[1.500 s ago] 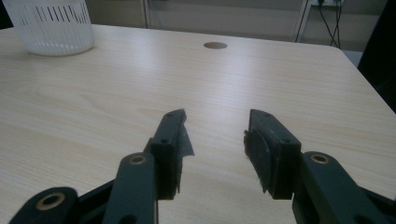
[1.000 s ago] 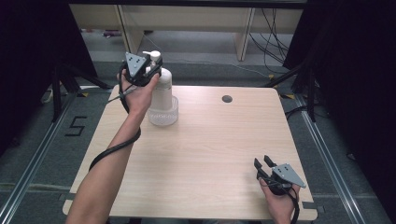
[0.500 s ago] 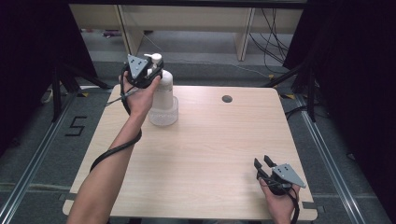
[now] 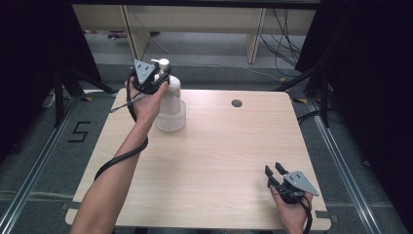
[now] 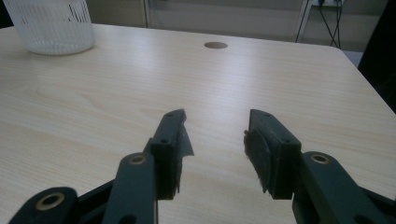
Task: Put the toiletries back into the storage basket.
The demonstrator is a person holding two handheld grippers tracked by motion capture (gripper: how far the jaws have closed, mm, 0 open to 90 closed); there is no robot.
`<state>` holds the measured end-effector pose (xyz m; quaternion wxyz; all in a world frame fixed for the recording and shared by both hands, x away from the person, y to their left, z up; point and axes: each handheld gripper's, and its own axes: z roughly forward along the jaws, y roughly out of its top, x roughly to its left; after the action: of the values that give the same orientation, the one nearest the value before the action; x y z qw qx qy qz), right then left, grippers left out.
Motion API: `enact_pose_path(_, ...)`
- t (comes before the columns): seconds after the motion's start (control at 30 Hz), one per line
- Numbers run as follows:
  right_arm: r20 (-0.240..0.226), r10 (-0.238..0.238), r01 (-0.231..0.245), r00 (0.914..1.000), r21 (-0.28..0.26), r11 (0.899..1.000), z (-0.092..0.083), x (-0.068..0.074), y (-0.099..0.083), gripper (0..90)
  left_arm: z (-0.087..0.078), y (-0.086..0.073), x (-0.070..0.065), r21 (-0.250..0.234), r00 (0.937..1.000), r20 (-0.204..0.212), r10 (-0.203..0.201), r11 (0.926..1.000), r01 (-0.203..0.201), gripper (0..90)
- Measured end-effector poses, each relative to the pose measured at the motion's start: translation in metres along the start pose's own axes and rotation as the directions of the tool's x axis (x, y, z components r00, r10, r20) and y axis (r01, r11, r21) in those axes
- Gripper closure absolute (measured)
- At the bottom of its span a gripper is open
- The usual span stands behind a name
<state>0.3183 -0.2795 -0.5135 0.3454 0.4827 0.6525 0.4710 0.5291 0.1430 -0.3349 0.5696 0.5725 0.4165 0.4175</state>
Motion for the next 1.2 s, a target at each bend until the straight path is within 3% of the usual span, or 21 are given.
enact_pose_path(0.13, 0.016, -0.029, 0.030, 0.9994, -0.021, 0.999, 0.000, -0.002, 0.000, 57.0, 0.000, -0.003, 0.000, 0.008, 1.0000, 0.001, -0.002, 1.0000, 0.002, 58.7)
enact_pose_path(1.2, 0.004, -0.016, 0.016, 0.9999, -0.002, 1.000, 0.000, -0.001, 0.000, 56.8, 0.003, -0.022, -0.001, 0.051, 1.0000, 0.002, -0.007, 0.9987, 0.006, 58.7)
